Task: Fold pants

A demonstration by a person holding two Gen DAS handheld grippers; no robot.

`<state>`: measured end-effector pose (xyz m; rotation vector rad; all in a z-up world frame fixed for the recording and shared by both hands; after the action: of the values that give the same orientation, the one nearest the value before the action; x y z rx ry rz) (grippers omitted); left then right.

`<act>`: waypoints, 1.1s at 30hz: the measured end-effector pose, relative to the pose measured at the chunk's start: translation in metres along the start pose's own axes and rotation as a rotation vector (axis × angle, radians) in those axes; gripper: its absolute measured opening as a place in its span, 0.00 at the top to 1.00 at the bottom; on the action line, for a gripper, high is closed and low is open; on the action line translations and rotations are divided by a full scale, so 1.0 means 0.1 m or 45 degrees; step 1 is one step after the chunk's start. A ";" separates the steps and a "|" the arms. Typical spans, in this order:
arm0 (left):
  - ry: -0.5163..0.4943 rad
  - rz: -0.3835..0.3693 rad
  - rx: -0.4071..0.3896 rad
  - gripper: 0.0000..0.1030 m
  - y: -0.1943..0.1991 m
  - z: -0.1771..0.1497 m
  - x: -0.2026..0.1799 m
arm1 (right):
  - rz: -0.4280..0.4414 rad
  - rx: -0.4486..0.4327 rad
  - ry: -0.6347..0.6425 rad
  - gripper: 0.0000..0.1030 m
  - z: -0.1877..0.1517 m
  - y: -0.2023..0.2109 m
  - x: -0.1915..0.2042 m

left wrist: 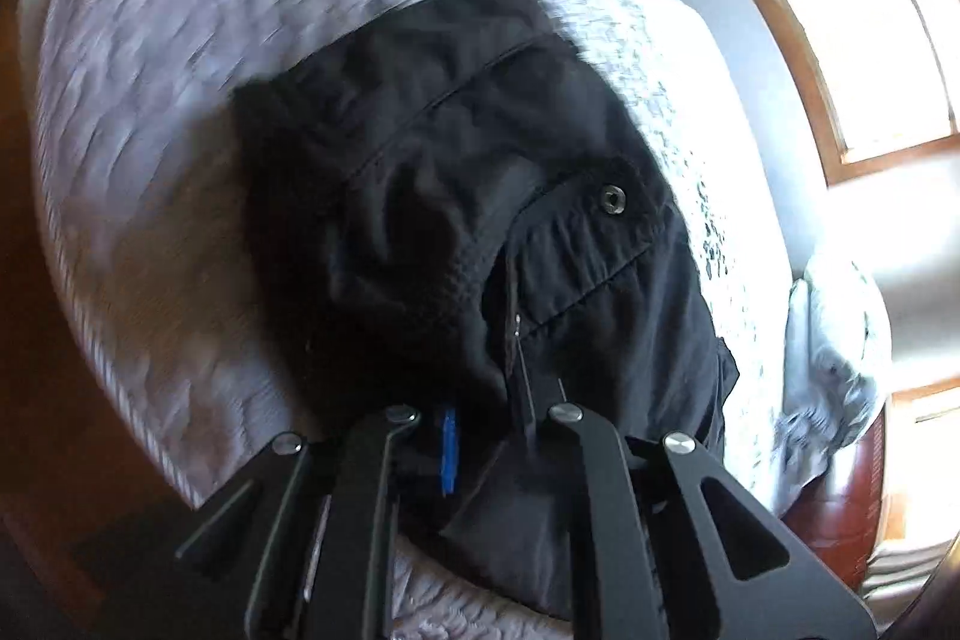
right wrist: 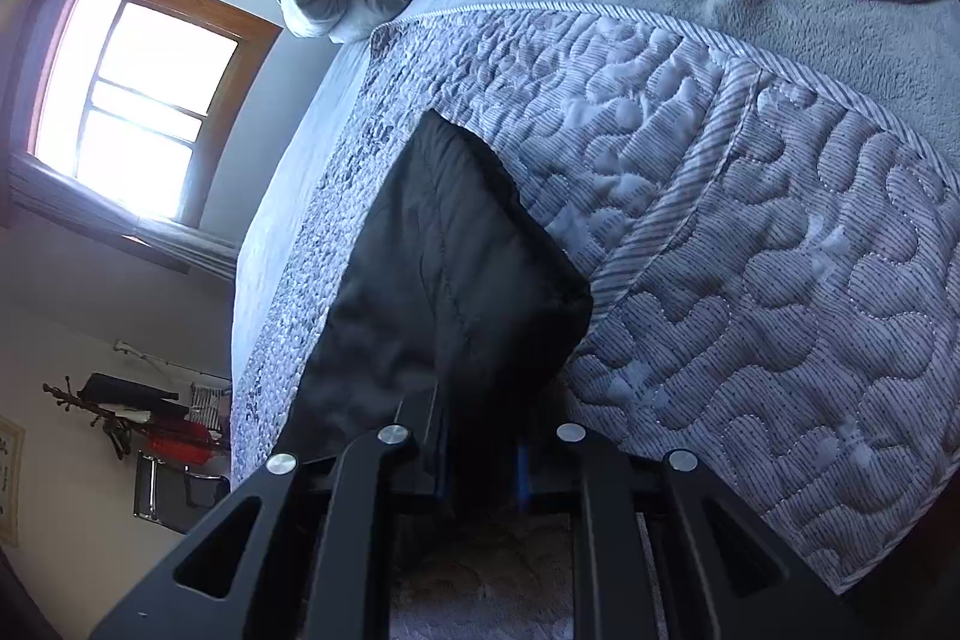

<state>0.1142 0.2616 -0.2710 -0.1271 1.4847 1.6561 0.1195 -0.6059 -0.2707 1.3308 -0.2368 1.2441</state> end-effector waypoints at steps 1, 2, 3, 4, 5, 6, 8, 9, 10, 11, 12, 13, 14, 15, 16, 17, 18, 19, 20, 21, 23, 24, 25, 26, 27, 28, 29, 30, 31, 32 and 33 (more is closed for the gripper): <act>-0.033 -0.006 -0.017 0.90 -0.01 0.04 -0.09 | 0.004 -0.004 0.005 0.85 0.02 0.00 0.03; -0.058 -0.020 -0.031 0.90 -0.03 0.09 -0.19 | 0.002 -0.009 0.013 0.85 0.06 -0.02 0.08; -0.070 -0.034 -0.034 0.90 -0.07 0.14 -0.29 | 0.004 -0.016 0.018 0.85 0.09 -0.02 0.12; -0.077 -0.039 -0.033 0.90 -0.10 0.17 -0.36 | 0.011 -0.027 0.016 0.85 0.12 -0.02 0.16; -0.094 -0.045 -0.031 0.90 -0.16 0.19 -0.46 | 0.016 -0.038 0.007 0.85 0.16 -0.03 0.17; -0.102 -0.048 -0.028 0.90 -0.21 0.21 -0.52 | 0.017 -0.051 -0.005 0.85 0.20 -0.04 0.17; -0.125 -0.048 -0.017 0.89 -0.24 0.16 -0.54 | -0.021 -0.061 -0.042 0.85 0.25 -0.08 0.12; -0.137 -0.045 -0.017 0.89 -0.29 0.15 -0.54 | -0.044 -0.054 -0.052 0.85 0.25 -0.10 0.09; -0.144 -0.032 -0.022 0.88 -0.30 0.16 -0.46 | -0.069 -0.042 -0.043 0.85 0.23 -0.13 0.06; -0.144 -0.017 -0.025 0.87 -0.35 0.15 -0.43 | -0.082 -0.037 -0.029 0.85 0.22 -0.14 0.04; -0.139 -0.009 -0.028 0.82 -0.38 0.14 -0.38 | -0.087 -0.032 -0.019 0.85 0.20 -0.14 0.03; -0.135 -0.009 -0.033 0.78 -0.37 0.12 -0.32 | -0.084 -0.022 -0.018 0.83 0.18 -0.14 0.01; -0.129 -0.009 -0.045 0.78 -0.38 0.06 -0.33 | -0.074 -0.017 -0.028 0.79 0.17 -0.13 -0.02; -0.132 0.005 -0.056 0.65 -0.36 0.04 -0.31 | -0.068 -0.013 -0.046 0.75 0.17 -0.11 -0.05; -0.137 0.016 -0.065 0.49 -0.33 0.03 -0.28 | -0.062 -0.011 -0.065 0.68 0.16 -0.09 -0.08; -0.146 0.000 -0.074 0.44 -0.28 0.01 -0.27 | -0.048 -0.017 -0.079 0.63 0.15 -0.06 -0.11; -0.154 -0.002 -0.075 0.36 -0.23 -0.02 -0.26 | -0.038 -0.022 -0.079 0.62 0.14 -0.03 -0.13; -0.158 0.003 -0.075 0.25 -0.19 -0.02 -0.23 | -0.029 -0.024 -0.077 0.59 0.13 0.00 -0.15; -0.161 0.030 -0.075 0.20 -0.12 -0.06 -0.21 | -0.020 -0.019 -0.077 0.51 0.10 0.02 -0.17; -0.161 0.035 -0.079 0.16 -0.04 -0.05 -0.15 | -0.007 -0.012 -0.080 0.48 0.07 0.04 -0.18; -0.159 0.081 -0.086 0.14 0.05 -0.09 -0.07 | 0.024 -0.001 -0.086 0.44 0.02 0.06 -0.22; -0.154 0.104 -0.083 0.13 0.06 -0.12 -0.08 | 0.038 0.003 -0.090 0.43 -0.01 0.07 -0.23; -0.139 0.127 -0.083 0.13 0.10 -0.16 0.00 | 0.064 0.014 -0.102 0.40 -0.05 0.05 -0.24; -0.120 0.140 -0.083 0.13 0.13 -0.18 0.05 | 0.081 0.029 -0.109 0.40 -0.08 0.03 -0.24; -0.088 0.156 -0.083 0.13 0.16 -0.22 0.13 | 0.089 0.047 -0.110 0.40 -0.11 -0.01 -0.24; -0.066 0.161 -0.086 0.13 0.19 -0.24 0.20 | 0.086 0.058 -0.102 0.40 -0.13 -0.05 -0.23; -0.038 0.167 -0.093 0.13 0.20 -0.29 0.22 | 0.084 0.058 -0.097 0.40 -0.14 -0.08 -0.24; -0.027 0.170 -0.094 0.13 0.22 -0.32 0.26 | 0.080 0.045 -0.099 0.40 -0.14 -0.12 -0.23; -0.029 0.172 -0.093 0.13 0.23 -0.34 0.26 | 0.084 0.031 -0.114 0.40 -0.12 -0.16 -0.23; -0.039 0.176 -0.095 0.13 0.25 -0.37 0.28 | 0.089 0.024 -0.128 0.40 -0.11 -0.19 -0.22; -0.051 0.184 -0.097 0.13 0.27 -0.39 0.28 | 0.094 0.018 -0.141 0.40 -0.10 -0.22 -0.21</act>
<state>0.0622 0.2462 -0.2781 -0.0291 1.4294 1.8213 0.1233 -0.6031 -0.3025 1.4158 -0.3585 1.2372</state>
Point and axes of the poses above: each gripper's, at about its wrist camera, not at the fingertips, and y roughly against the way its jaws point, x to its left, z to its top, the point moved 6 cm from there along -y, roughly the way its jaws point, and after that the axes turned 5 degrees about -x, right-handed, at the moved point
